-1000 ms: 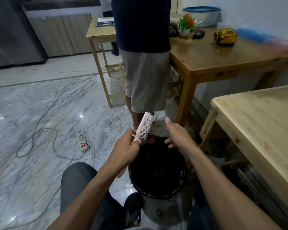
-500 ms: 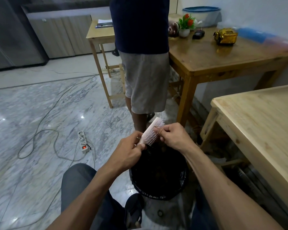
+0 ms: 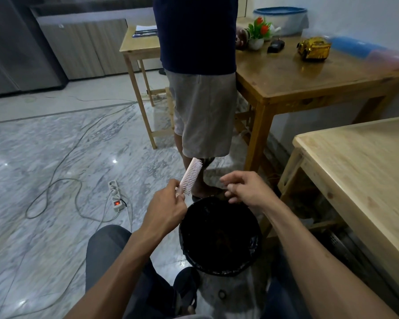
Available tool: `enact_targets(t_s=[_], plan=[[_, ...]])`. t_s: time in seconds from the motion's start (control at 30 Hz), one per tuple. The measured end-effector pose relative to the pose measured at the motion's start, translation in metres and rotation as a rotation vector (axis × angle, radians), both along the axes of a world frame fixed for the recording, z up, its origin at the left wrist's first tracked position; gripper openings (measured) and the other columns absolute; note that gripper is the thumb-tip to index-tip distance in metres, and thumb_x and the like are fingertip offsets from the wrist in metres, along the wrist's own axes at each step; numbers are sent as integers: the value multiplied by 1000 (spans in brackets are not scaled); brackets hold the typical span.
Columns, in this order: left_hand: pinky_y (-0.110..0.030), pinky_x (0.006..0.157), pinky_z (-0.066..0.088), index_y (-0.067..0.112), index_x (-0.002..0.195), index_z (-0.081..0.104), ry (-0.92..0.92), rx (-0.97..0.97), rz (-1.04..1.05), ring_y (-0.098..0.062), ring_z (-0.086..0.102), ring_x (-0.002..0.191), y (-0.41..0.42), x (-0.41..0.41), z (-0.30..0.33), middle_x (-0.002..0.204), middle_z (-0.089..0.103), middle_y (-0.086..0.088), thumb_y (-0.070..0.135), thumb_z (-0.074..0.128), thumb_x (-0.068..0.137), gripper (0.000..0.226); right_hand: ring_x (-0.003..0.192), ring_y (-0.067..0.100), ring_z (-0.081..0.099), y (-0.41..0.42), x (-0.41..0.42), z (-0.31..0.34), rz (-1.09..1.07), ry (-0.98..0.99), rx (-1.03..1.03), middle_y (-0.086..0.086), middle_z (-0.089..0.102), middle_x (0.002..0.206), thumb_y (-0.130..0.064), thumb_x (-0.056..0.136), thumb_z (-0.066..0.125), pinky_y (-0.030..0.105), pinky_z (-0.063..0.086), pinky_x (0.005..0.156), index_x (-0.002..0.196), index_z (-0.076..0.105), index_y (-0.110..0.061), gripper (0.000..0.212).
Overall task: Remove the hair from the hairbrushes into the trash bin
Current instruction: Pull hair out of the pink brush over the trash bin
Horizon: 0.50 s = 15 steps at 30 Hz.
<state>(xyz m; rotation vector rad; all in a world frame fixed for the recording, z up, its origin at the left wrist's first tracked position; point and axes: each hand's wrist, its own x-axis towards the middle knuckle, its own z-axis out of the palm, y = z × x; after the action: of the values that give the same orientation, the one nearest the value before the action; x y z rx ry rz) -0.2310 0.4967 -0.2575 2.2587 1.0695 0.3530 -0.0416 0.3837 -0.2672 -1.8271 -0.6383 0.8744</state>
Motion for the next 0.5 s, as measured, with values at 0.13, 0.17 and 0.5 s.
enact_targets(t_s=[0.13,0.17,0.5], plan=[[-43,60,55,16,117,57,-61,-43,17,-19,63,70,-4,2,4,99,64,-2,19,53,99,19,81,22,78,0,-1,-7,0,44,-160,3,51,136,-8,105,43,30,61,54,145,55,-14,42],[-40,58,54,15,117,58,-72,-43,13,-17,63,70,-5,2,4,99,64,-2,19,53,98,19,73,20,79,-1,0,-7,-56,-1,-179,5,54,136,-10,105,43,29,60,51,143,57,-14,40],[-12,58,49,25,124,58,-205,-94,-168,-10,63,78,-15,10,11,105,66,6,15,54,95,31,80,12,72,1,-12,15,134,346,99,-8,72,114,-50,90,70,20,51,58,127,62,-27,44]])
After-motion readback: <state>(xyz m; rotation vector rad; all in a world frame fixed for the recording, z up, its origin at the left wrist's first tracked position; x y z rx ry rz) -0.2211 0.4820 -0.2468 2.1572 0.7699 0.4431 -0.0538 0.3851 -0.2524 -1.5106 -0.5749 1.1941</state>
